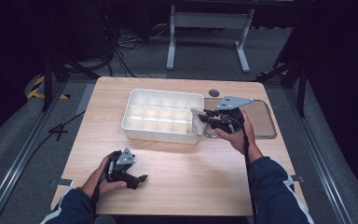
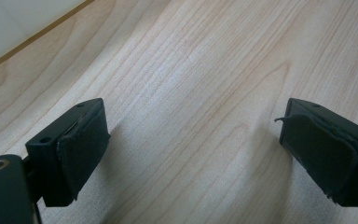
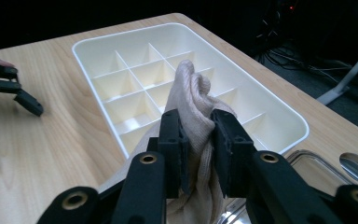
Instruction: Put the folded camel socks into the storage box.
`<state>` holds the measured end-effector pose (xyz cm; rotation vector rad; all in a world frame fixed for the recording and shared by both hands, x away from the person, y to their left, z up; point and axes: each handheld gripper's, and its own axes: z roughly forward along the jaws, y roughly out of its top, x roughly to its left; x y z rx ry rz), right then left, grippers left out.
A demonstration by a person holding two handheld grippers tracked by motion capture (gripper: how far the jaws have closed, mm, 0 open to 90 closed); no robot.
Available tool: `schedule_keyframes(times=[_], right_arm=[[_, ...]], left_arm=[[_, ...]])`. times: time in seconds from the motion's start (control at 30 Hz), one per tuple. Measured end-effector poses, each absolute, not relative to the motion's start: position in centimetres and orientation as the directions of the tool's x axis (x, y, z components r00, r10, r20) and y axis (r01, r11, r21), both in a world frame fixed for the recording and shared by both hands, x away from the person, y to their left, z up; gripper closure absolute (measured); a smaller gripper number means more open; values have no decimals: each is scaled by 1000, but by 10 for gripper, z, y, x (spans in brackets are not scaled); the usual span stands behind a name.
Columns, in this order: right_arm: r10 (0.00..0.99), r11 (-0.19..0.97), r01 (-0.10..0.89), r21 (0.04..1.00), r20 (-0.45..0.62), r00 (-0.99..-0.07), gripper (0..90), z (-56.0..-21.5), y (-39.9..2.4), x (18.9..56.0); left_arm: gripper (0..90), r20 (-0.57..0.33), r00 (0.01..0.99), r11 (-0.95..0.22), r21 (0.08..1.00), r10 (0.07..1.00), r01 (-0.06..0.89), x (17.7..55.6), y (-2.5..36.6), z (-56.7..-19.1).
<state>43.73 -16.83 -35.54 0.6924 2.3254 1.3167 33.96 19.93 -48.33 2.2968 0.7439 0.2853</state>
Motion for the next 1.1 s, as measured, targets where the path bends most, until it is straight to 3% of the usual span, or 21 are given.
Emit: schedule_keyframes(times=[0.6,1.1], right_arm=[[623,523,248,815,-167,-764,744,-378,-141,468],[559,665,272,696,-221,-799,739,-408,-125,475]], left_arm=[[81,-7,811,-594,677,585,434,339,199,-483],[81,-11,810,-591,678,586,437,338,199,-483]])
